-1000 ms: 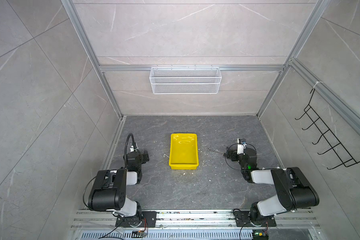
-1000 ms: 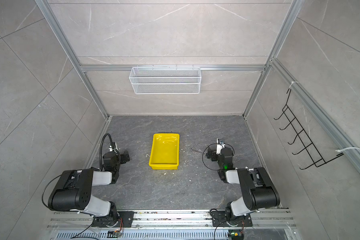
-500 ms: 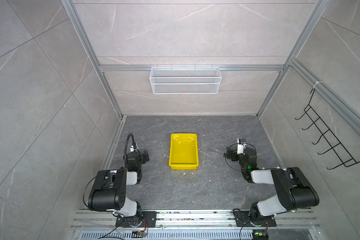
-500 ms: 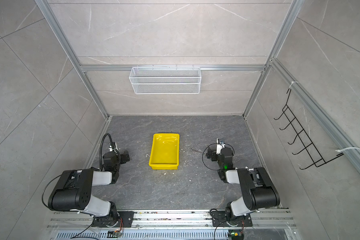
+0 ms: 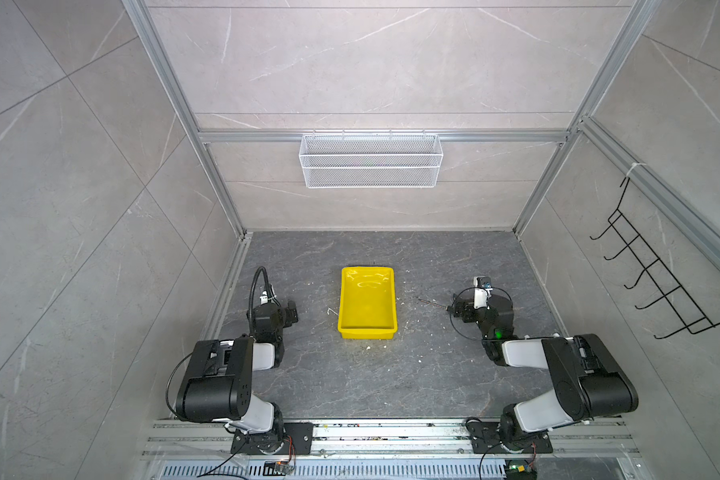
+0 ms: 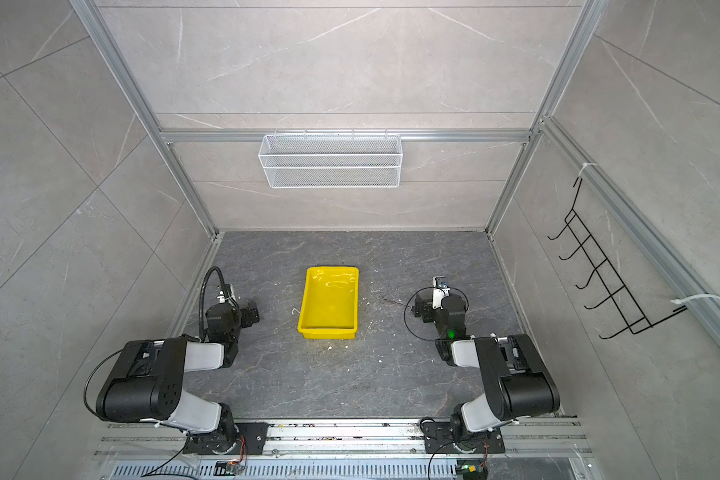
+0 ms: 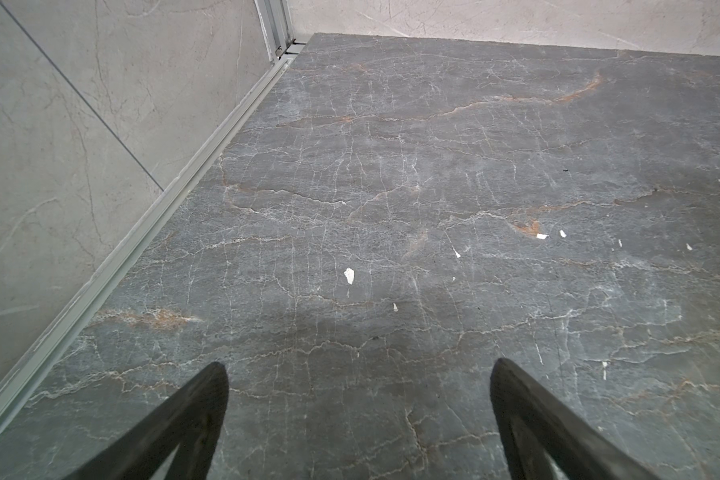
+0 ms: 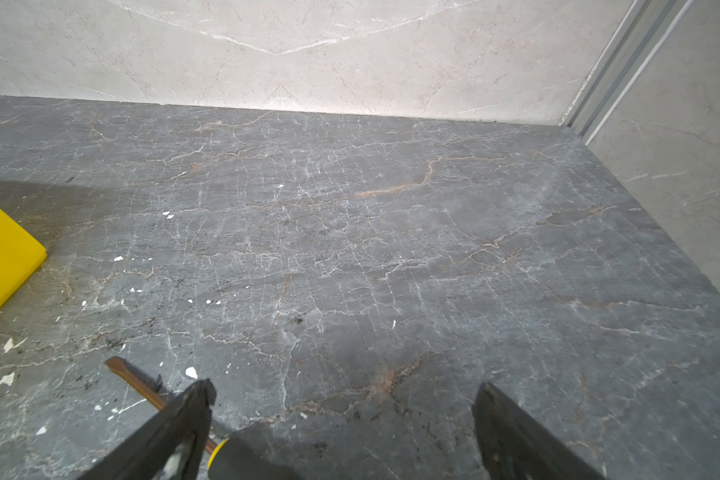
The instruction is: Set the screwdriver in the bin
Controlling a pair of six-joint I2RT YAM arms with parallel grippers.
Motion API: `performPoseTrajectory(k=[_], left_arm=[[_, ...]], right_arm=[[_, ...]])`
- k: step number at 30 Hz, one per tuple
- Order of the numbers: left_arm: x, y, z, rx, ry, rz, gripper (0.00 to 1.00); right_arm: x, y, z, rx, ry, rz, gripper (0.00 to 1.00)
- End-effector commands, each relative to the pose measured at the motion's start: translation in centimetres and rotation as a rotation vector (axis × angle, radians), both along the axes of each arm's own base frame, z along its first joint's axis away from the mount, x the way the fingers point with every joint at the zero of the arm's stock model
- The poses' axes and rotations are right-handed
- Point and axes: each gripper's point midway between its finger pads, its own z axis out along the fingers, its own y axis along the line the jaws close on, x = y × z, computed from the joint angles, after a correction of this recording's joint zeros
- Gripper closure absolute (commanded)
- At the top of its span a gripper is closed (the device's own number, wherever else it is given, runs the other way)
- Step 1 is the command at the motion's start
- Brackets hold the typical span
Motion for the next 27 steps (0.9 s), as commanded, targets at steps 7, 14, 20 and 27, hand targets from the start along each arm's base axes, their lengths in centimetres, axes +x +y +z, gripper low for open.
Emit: performPoseTrajectory(k=[7,14,20,27], left_arm=[[1.03,0.08,2.04,0.011,-0.075,0.002,0.00],[1.04,0.10,2.06,0.011,-0.076,0.003,0.00],[1.07,0.10,2.03,0.011,-0.073,0.003,0.00],[1.07,0.10,2.02,0.011,-0.073,0.003,0.00]], right_arm=[[0.22,0.27,0.43,-0.013,-0.011,0.008,0.01],[0.11,0.40,0.55,-0.025,-0.021,0.001,0.01],[0.20,0.26,0.47,-0.021,-0.014,-0.005,0.01],[0.25,0.25,0.41,-0.007,-0.011,0.001,0.01]])
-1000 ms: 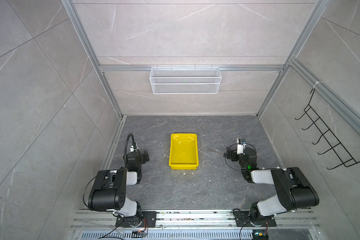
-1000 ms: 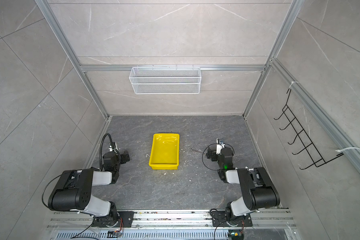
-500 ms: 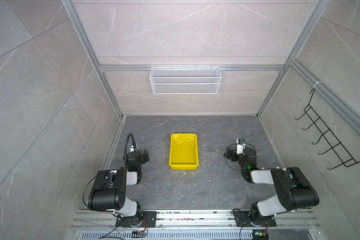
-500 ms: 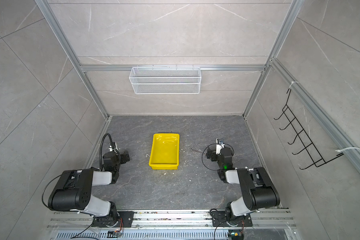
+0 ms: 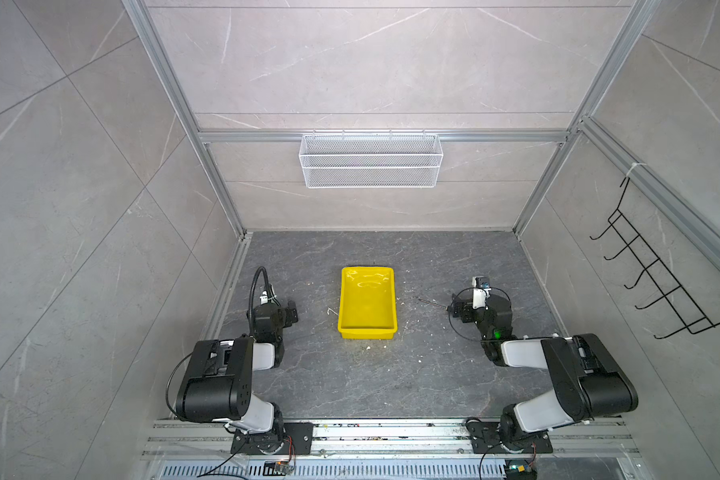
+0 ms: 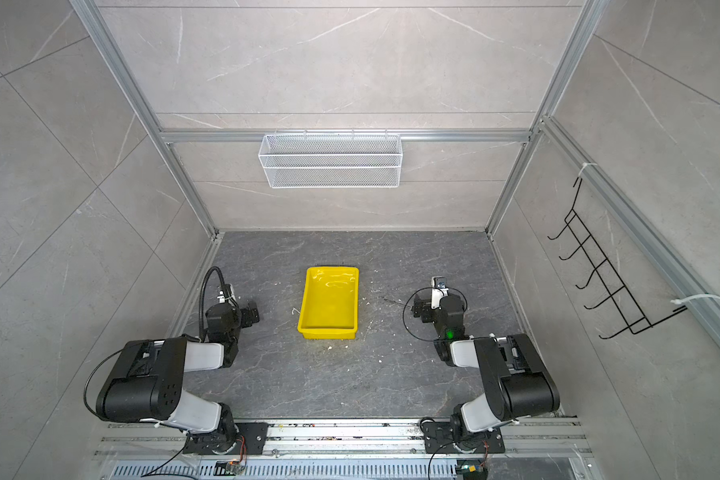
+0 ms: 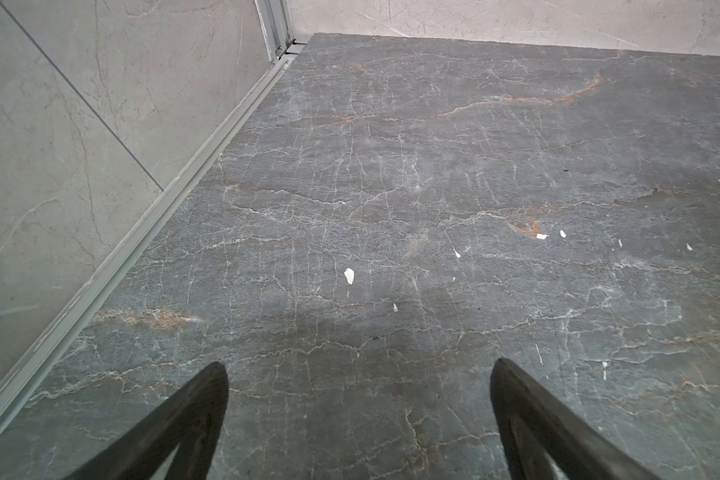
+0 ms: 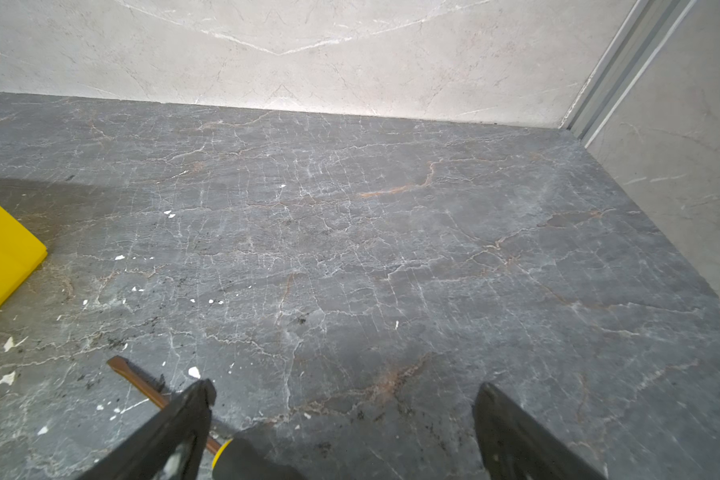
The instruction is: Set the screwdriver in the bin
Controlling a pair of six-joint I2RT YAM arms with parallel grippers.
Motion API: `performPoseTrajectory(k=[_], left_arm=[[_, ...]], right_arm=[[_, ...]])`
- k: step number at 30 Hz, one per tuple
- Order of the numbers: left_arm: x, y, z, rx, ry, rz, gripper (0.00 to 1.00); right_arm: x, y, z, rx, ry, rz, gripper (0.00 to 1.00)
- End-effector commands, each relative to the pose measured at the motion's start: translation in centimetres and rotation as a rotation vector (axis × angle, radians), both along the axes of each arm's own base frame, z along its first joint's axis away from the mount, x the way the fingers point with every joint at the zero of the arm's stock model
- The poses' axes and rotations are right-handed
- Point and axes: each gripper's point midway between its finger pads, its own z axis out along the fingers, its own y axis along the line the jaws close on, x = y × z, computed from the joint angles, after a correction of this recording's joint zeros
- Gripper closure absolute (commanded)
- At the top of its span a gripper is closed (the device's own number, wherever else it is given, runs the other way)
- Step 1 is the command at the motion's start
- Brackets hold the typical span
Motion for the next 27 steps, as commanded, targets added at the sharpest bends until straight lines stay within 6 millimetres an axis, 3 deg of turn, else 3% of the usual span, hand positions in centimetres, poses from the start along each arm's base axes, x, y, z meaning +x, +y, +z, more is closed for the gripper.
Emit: performPoseTrajectory(k=[1,12,14,17,22,24,27], left_arm=[[1.1,0.1,2.0,0.011,-0.074,0.002,0.00],[0.8,-0.3,2.4,0.054,-0.092,0.011,0.00],[0.5,-0.7,2.6,0.084,-0.109,0.015,0.00],[0.0,-1.1,3.0,0.098,-0.144,0.006,0.00],[-0.3,-1.1,3.4,0.095,-0.161,0.006,0.00],[-0.4,-1.0,4.5,0.112,-0.181,0.014,0.00],[-0.9,-2.8,7.2,0.149,-0.109,-0.008,0.00]], right_arm=[[0.3,0.0,0.4,0.004,-0.011,0.003,0.01],[-0.7,0.8,1.0,-0.027,-0.067,0.034,0.01],[-1.5,0.6,3.2,-0.042,-0.133,0.006,0.01],[-3.0,0.7,6.4,-0.019,-0.025,0.010,0.01],[-4.6,2.6,12.1,0.054,-0.030,0.114,0.01],[-4.9,2.4,13.6,0.089,-0.005,0.090,0.01],[-5.0,3.5,15.4,0.124,0.055,0.140,0.01]])
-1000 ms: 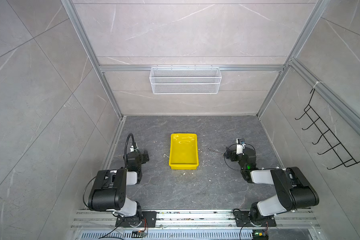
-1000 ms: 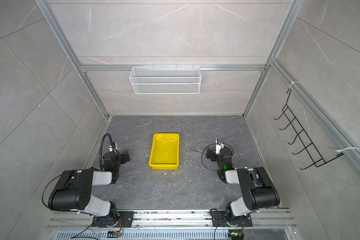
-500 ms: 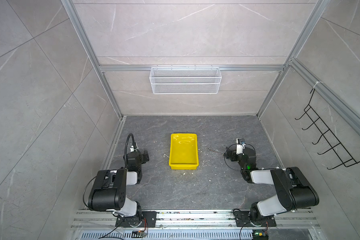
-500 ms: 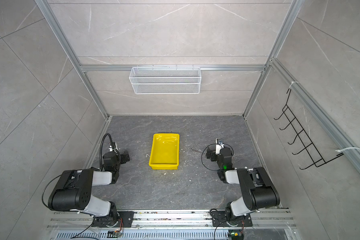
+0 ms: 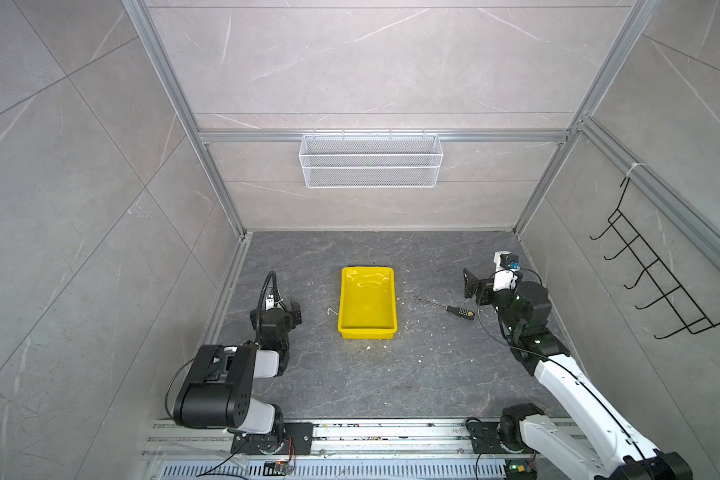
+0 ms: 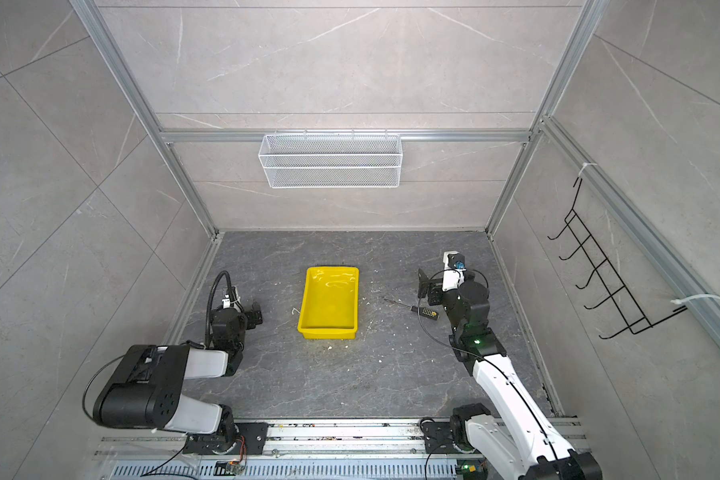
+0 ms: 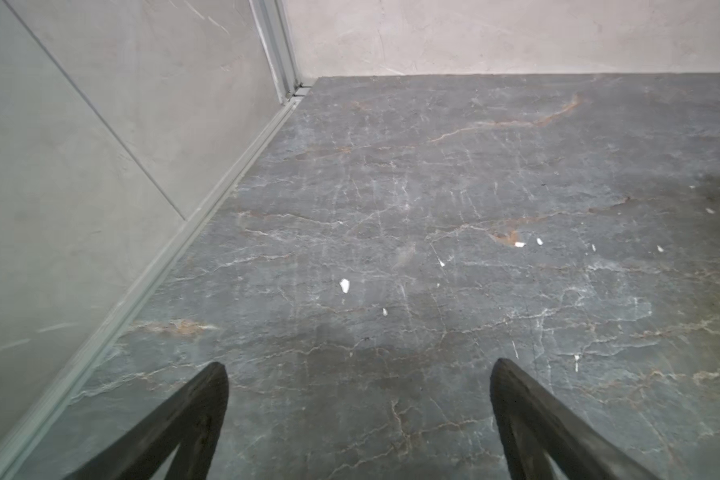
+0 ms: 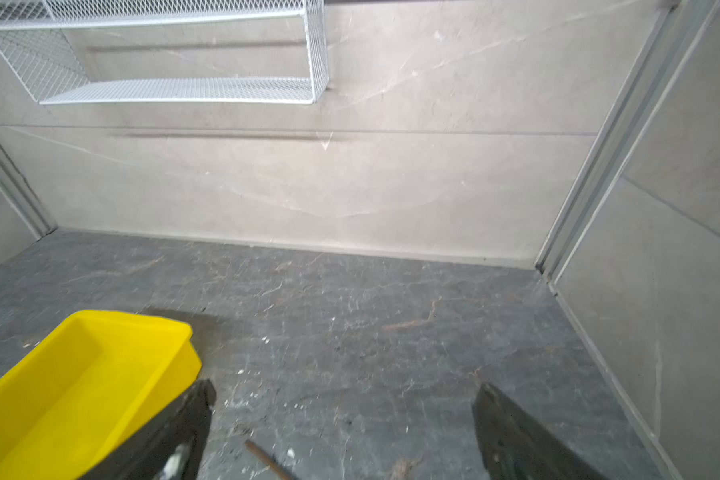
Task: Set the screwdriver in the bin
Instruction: 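Reach the right gripper toward the screwdriver while the left arm lifts slightly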
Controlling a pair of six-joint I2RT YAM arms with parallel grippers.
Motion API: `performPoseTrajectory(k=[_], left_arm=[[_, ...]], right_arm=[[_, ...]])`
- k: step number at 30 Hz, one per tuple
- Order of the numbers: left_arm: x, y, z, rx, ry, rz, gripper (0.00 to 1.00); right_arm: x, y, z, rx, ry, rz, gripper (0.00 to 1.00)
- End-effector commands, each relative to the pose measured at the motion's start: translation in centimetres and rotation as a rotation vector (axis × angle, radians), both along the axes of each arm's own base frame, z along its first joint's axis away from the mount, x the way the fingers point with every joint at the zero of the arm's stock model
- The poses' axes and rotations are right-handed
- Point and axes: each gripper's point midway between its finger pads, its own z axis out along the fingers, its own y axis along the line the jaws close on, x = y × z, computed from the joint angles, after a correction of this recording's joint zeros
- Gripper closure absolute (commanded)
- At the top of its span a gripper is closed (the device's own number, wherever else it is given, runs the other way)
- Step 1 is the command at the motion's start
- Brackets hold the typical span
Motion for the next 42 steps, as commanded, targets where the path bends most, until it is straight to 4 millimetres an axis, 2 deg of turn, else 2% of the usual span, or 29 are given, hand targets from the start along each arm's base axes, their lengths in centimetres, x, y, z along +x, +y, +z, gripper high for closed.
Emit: performPoseTrajectory(k=[1,4,9,10,11,12,13,14,16,19,22,25,28,32,35,38,42], left_arm=[[0.0,-1.1,5.3,-0.017,0.007,0.012,0.00],[-0.6,-2.6,8.2,-0.222,0.060,0.005,0.00],[0.7,-7.9,11.8,-0.458,0.047,-0.154,0.00],[1.2,-8.8,12.4,-0.472,0.049,-0.183,0.00],[1.6,-9.3,12.7,-0.488,0.054,-0.200,0.00],[2.0,-9.5,12.9,-0.503,0.056,-0.204,0.00],[2.3,-9.8,12.6,-0.509,0.063,-0.210,0.00],[2.4,-9.8,12.1,-0.505,0.077,-0.210,0.00],[2.2,-10.3,10.3,-0.506,0.108,-0.225,0.00],[1.7,-11.8,7.9,-0.450,0.167,-0.273,0.00],[1.8,-12.9,6.7,-0.458,0.185,-0.322,0.00],[1.9,-12.2,4.8,-0.474,0.235,-0.241,0.00],[2.0,-11.7,4.9,-0.472,0.249,-0.206,0.00],[1.4,-10.4,4.9,-0.458,0.221,-0.147,0.00],[0.9,-9.3,4.8,-0.467,0.193,-0.087,0.00],[0.9,-9.3,5.0,-0.472,0.184,-0.087,0.00],[1.1,-9.8,5.0,-0.481,0.196,-0.108,0.00]], right_arm=[[-1.3,1.6,-2.8,0.041,0.241,0.079,0.01],[-1.0,1.5,-1.3,0.129,0.258,0.045,0.01],[-1.4,2.5,0.9,0.276,0.233,0.072,0.01],[-1.4,1.8,0.5,0.351,0.261,0.005,0.01],[-1.8,0.3,-0.7,0.437,0.328,-0.126,0.01],[-3.2,-2.3,-3.3,0.511,0.446,-0.346,0.01],[-4.6,-4.6,-5.1,0.541,0.509,-0.536,0.00],[-4.8,-5.3,-5.8,0.501,0.528,-0.570,0.00],[-4.8,-5.2,-6.6,0.419,0.577,-0.534,0.00],[-4.9,-5.2,-7.9,0.385,0.603,-0.529,0.00],[-3.9,-4.9,-8.7,0.370,0.596,-0.507,0.00],[-2.3,-4.1,-10.7,0.399,0.627,-0.499,0.00],[0.6,-2.3,-13.7,0.416,0.673,-0.424,0.00],[4.3,-1.9,-17.8,0.413,0.846,-0.380,0.00],[5.8,-1.6,-17.9,0.419,0.860,-0.350,0.00],[6.8,-1.9,-17.7,0.393,0.837,-0.350,0.00],[6.9,-1.0,-19.8,0.357,0.932,-0.290,0.00]])
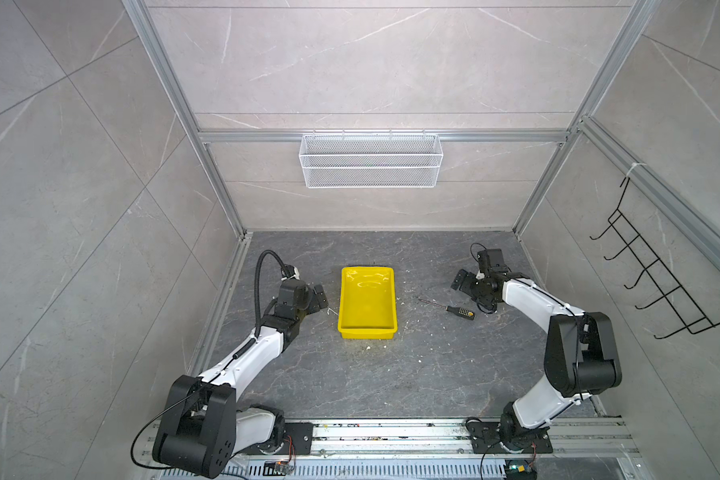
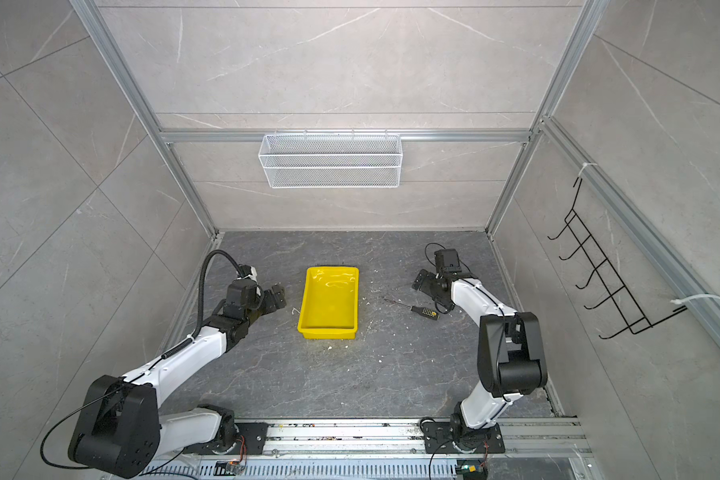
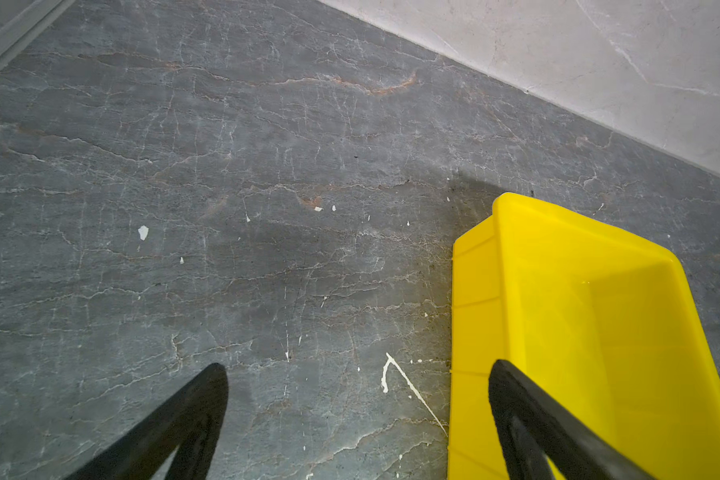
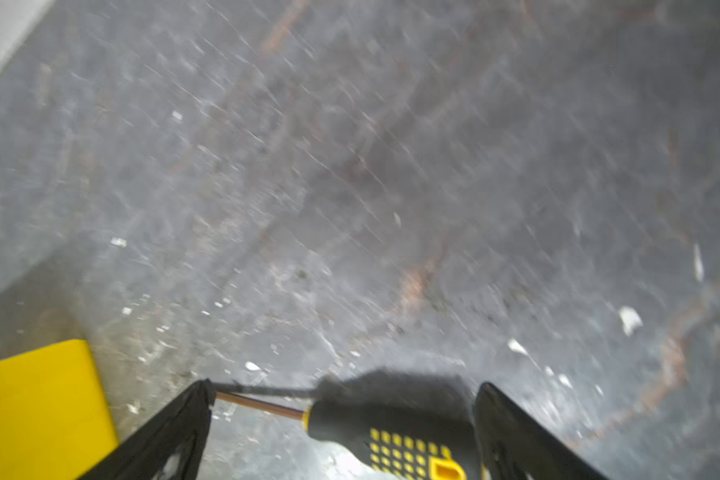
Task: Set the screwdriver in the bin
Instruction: 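Reach the right gripper toward the screwdriver while the left arm lifts slightly, then lower the right gripper and close it on the black screwdriver handle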
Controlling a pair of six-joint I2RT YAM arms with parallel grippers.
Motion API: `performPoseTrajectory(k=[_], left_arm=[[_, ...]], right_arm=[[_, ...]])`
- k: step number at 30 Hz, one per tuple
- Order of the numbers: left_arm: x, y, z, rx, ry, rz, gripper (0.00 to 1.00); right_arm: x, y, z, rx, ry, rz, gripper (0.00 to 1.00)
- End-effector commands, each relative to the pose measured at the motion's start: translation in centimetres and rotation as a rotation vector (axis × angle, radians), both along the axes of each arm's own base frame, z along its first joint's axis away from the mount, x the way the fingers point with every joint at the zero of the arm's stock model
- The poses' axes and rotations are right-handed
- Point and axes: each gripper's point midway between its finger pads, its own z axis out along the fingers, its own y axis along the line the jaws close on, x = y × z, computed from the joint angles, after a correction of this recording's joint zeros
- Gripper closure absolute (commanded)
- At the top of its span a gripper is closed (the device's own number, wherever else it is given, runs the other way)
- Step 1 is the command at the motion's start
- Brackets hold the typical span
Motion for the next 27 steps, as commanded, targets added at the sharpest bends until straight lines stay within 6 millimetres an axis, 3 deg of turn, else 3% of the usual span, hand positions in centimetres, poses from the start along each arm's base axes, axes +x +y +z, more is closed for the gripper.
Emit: performPoseTrajectory(k=[1,11,20,27], left_arm=[[0.6,0.1,1.2,-0.020,-0.032,0.019,0.00],[1.0,-0.4,0.4,-0.036,-0.002,0.008,0.00],[1.0,-0.2,0.1,-0.026,0.004,0.019,0.00],[1.1,-0.1,0.2,-0.023,0.008,0.025,0.00]], right_arm=[[0.1,1.2,-1.7,0.020,0.061,0.093,0.00],[-3.4,3.0,-4.0,0.107,0.120,0.187,0.00],[-5.4,3.9,-4.5,0.158,0.151,0.203,0.04],[-7.1,4.1,-5.1,0.067,0.174,0.217,0.18]])
